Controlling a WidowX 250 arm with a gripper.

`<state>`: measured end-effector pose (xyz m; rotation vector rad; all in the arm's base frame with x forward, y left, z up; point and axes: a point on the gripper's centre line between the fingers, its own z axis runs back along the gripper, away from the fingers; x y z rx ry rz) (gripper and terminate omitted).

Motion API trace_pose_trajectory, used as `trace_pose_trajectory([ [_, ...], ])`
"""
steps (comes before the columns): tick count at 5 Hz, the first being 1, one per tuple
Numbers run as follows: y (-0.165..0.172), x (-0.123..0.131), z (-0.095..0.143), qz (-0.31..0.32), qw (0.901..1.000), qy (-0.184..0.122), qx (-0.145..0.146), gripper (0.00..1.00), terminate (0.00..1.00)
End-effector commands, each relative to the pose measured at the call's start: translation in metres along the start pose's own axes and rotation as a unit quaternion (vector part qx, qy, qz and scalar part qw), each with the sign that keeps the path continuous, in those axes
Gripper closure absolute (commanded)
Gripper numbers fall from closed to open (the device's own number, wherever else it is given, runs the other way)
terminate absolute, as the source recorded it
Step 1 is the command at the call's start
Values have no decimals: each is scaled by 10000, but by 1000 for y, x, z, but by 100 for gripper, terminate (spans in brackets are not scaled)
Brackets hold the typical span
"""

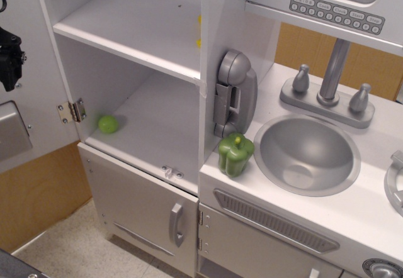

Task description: Open fridge

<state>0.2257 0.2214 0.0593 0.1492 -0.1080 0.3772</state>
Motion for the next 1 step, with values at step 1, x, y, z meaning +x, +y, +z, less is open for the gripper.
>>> trace_pose_trajectory([
  [1, 9, 8, 24, 20, 9997, -221, 100, 0, 100],
])
